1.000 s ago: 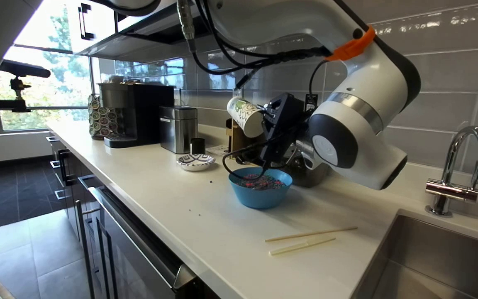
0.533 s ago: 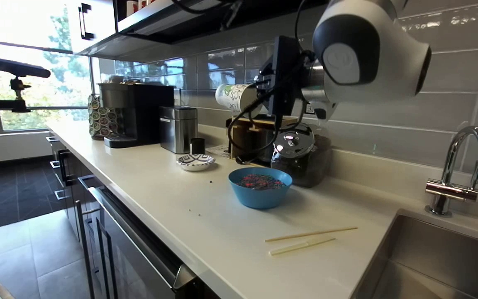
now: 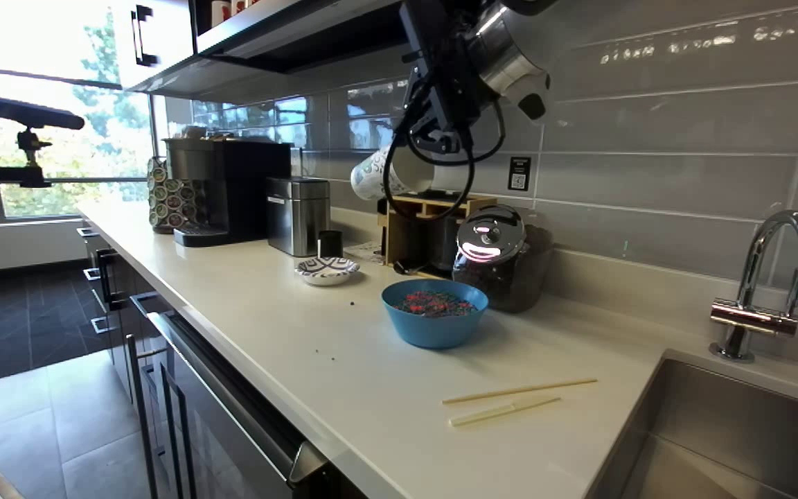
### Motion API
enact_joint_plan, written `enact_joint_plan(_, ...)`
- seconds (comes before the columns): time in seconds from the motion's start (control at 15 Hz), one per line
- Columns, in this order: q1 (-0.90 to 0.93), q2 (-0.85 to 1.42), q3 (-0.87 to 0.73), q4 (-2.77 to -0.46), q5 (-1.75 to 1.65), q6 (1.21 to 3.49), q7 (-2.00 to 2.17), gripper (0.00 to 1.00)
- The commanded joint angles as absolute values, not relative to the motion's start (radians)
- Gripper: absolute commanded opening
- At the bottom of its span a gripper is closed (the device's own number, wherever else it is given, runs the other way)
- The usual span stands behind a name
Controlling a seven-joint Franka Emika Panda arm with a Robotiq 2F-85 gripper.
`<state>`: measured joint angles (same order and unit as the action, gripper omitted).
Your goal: Pour the contents of the cup into the bowl
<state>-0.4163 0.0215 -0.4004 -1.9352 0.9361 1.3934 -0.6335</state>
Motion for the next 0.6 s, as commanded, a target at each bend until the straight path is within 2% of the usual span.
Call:
enact_joint_plan(0.0, -0.368, -0.170, -0.356, -2.110, 0.777, 1.630, -0.619, 0.00)
enact_joint_plan(0.53, -0.273, -0.391, -0.194, -2.352, 0.490, 2.120, -0.366, 0.00)
